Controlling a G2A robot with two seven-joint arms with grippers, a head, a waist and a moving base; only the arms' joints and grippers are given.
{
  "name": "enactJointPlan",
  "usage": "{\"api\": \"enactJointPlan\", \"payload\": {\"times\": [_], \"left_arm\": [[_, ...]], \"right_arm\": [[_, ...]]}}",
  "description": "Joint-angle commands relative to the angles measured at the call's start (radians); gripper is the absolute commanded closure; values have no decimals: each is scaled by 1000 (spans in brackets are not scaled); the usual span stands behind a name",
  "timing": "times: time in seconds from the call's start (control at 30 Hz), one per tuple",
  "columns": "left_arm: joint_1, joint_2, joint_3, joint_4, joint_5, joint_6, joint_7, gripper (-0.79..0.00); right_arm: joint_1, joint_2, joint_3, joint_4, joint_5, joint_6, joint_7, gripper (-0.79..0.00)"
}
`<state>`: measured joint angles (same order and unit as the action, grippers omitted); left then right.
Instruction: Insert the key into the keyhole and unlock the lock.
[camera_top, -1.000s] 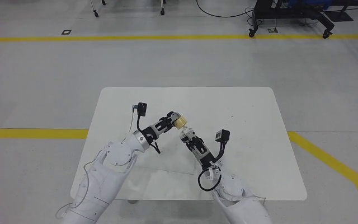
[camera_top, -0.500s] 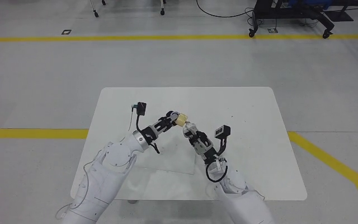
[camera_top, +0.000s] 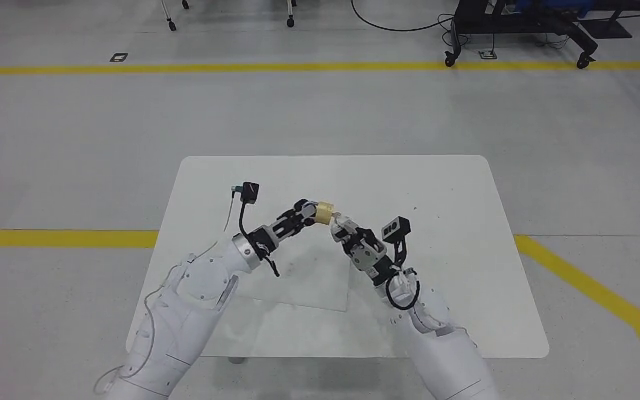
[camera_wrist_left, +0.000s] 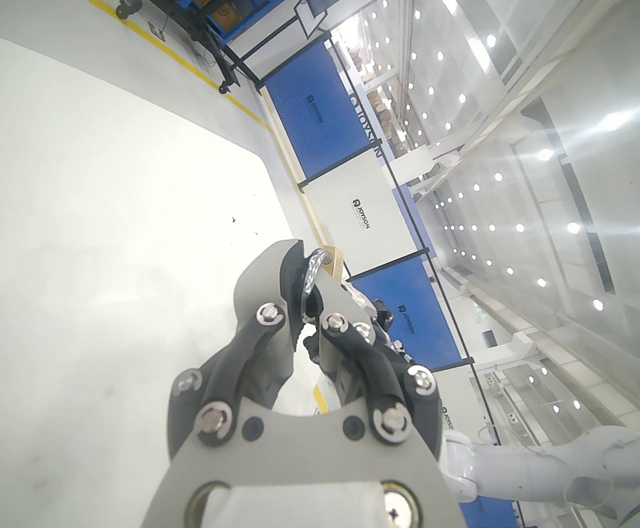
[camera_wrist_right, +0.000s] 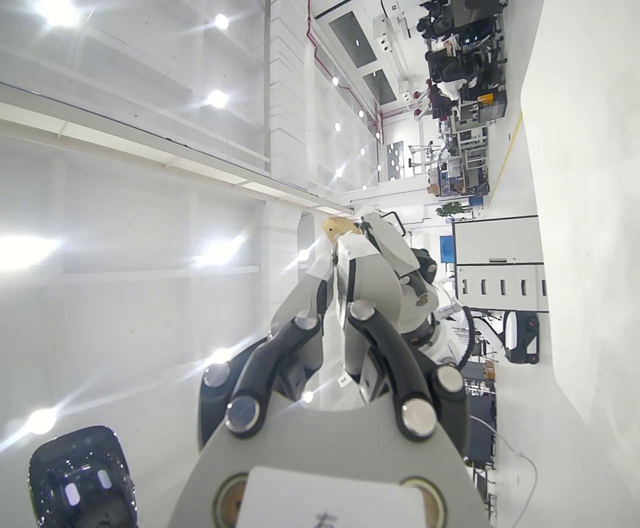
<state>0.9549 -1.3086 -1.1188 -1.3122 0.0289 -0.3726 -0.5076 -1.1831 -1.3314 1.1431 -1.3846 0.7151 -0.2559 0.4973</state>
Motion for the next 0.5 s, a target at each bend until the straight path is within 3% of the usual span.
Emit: {"api": "enactJointPlan", "payload": {"times": [0.0, 0.13, 0.17, 0.2, 0.23, 0.47], "left_arm": [[3, 2, -6, -3, 9, -13, -3, 0], [11, 6, -19, -7, 13, -28, -13, 0], [12, 7, -20, -6, 8, -22, -26, 0], [10, 8, -21, -4, -3, -9, -44, 0], [8, 8, -20, -1, -23, 9, -72, 0], [-6, 14, -67, 21, -272, 87, -252, 0]], "right_arm": [[4, 0, 3, 3, 6, 24, 8, 0], [8, 0, 12, 7, -7, 36, 4, -25], [9, 0, 11, 6, -22, 33, 1, -265], [8, 0, 10, 5, -29, 29, 0, -671], [8, 0, 10, 5, -29, 29, 0, -785], [8, 0, 10, 5, -29, 29, 0, -785]]}}
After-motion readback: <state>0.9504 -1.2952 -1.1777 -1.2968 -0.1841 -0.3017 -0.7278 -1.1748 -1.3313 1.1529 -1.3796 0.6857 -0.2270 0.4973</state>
